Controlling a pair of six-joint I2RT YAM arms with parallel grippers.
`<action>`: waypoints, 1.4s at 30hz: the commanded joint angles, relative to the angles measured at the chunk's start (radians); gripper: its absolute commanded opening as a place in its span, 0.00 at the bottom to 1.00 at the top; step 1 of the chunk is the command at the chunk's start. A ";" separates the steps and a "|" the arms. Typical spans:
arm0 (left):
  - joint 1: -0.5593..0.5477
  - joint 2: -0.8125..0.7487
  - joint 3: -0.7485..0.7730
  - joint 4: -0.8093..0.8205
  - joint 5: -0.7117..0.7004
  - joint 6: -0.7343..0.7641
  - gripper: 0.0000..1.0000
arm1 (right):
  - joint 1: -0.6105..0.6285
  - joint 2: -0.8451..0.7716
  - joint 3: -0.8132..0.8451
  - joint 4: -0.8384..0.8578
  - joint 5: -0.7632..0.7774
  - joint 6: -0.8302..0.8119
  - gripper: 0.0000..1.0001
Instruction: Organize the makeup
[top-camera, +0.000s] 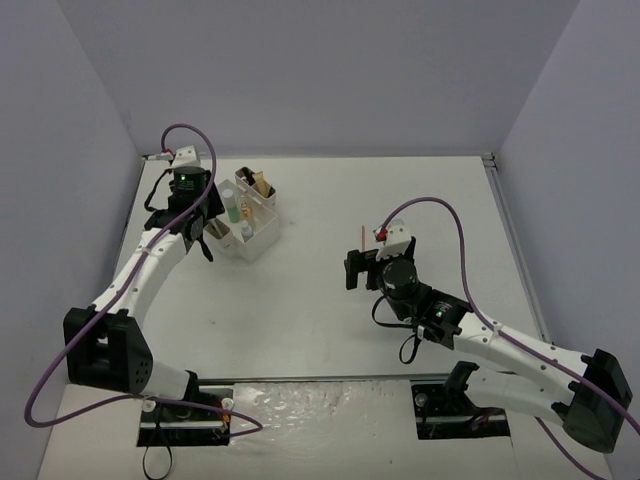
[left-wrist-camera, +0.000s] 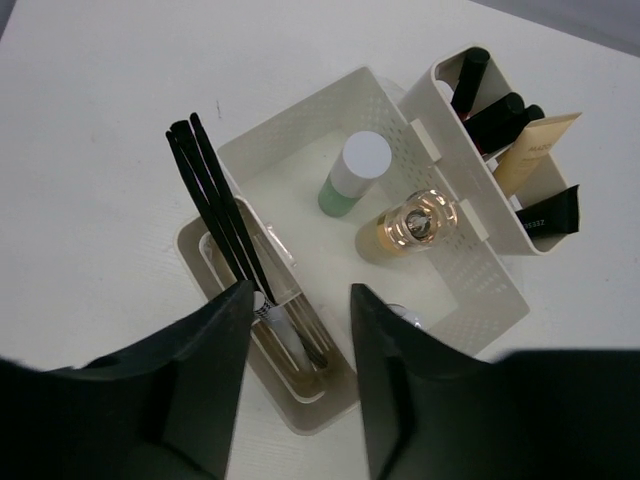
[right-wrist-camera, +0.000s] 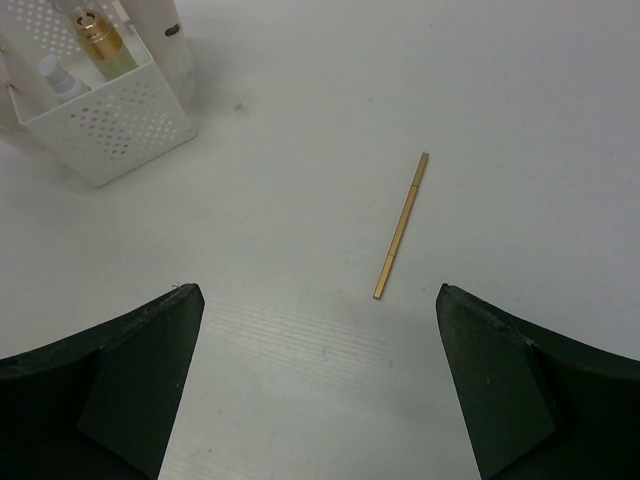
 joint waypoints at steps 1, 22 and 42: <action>0.004 -0.057 0.010 0.067 -0.038 -0.017 0.49 | -0.010 0.027 0.005 0.042 0.042 0.028 1.00; 0.004 -0.295 0.146 -0.137 -0.019 0.059 0.97 | -0.285 0.562 0.250 -0.090 -0.108 0.216 0.84; 0.015 -0.358 0.150 -0.166 0.074 0.043 0.97 | -0.284 0.815 0.294 -0.044 -0.150 0.219 0.00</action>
